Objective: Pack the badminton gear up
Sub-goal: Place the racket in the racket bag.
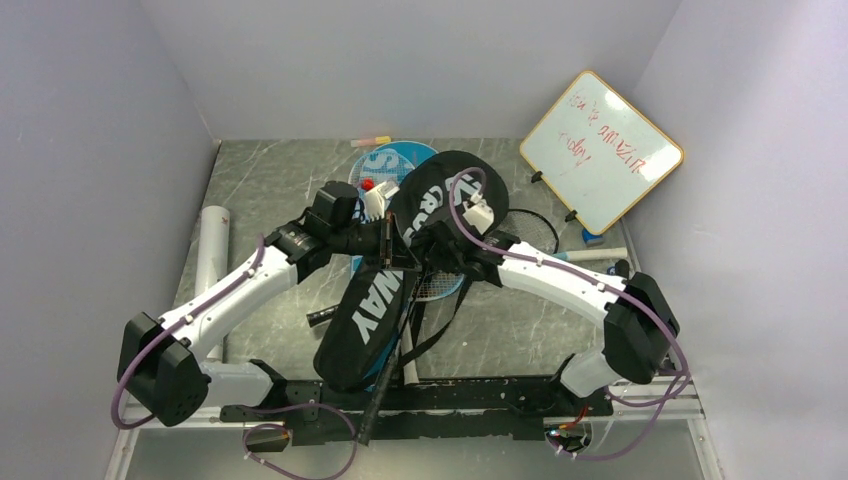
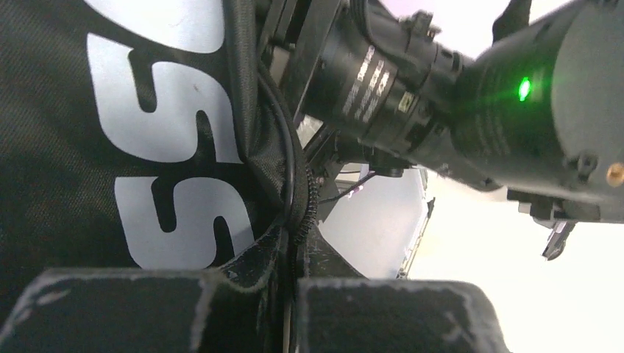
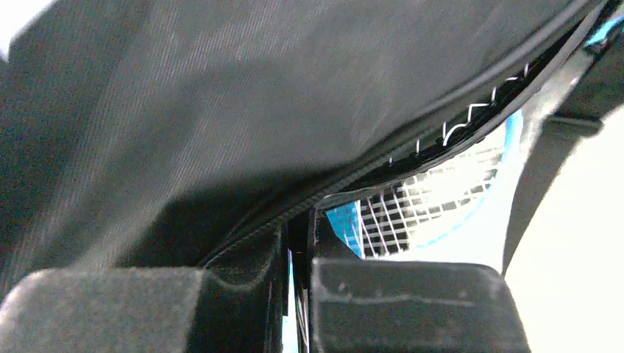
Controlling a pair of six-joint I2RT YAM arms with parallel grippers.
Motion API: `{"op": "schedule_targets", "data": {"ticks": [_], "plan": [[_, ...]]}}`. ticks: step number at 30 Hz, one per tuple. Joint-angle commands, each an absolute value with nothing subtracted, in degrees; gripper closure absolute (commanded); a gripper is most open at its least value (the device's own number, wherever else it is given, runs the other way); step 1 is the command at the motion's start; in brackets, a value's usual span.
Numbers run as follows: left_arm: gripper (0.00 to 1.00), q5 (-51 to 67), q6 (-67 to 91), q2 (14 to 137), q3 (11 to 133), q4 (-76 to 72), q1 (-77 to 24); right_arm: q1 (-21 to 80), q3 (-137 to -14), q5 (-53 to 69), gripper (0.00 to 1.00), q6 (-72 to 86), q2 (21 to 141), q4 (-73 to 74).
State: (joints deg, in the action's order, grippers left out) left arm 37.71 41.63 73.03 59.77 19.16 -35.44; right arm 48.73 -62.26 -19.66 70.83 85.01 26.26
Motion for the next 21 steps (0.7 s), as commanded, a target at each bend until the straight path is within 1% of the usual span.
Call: {"op": "schedule_targets", "data": {"ticks": [1, 5, 9, 11, 13, 16, 20, 21], "plan": [[0.95, 42.69, 41.40, 71.18, 62.18, 17.98, -35.77, 43.92, -62.87, -25.05, 1.00, 74.10, 82.97, 18.99], [0.95, 43.67, 38.16, 71.09, 65.96, 25.21, -35.77, 37.88, -60.81, -22.02, 1.00, 67.04, 82.88, 11.02], [0.95, 42.09, 30.77, 72.86, 73.18, 37.35, -35.31, 34.32, -62.34, -23.48, 1.00, 61.67, 82.44, 11.24], [0.95, 43.59, 28.62, 73.59, 75.32, 40.56, -34.16, 32.91, -63.22, -23.92, 1.00, 60.24, 82.03, 11.16], [0.95, 48.26, 29.39, 73.68, 75.36, 39.33, -32.78, 31.67, -64.52, -23.94, 1.00, 59.42, 82.12, 11.55], [0.95, 54.96, 34.13, 72.88, 73.05, 32.00, -31.97, 29.70, -67.28, -22.63, 1.00, 58.42, 82.75, 12.74], [0.95, 57.54, 37.34, 72.50, 67.75, 25.00, -31.97, 29.27, -68.42, -22.15, 1.00, 58.43, 83.65, 13.14], [0.95, 56.71, 36.95, 72.76, 66.73, 24.97, -31.99, 29.27, -68.08, -21.61, 0.98, 58.79, 84.26, 12.74]]}}
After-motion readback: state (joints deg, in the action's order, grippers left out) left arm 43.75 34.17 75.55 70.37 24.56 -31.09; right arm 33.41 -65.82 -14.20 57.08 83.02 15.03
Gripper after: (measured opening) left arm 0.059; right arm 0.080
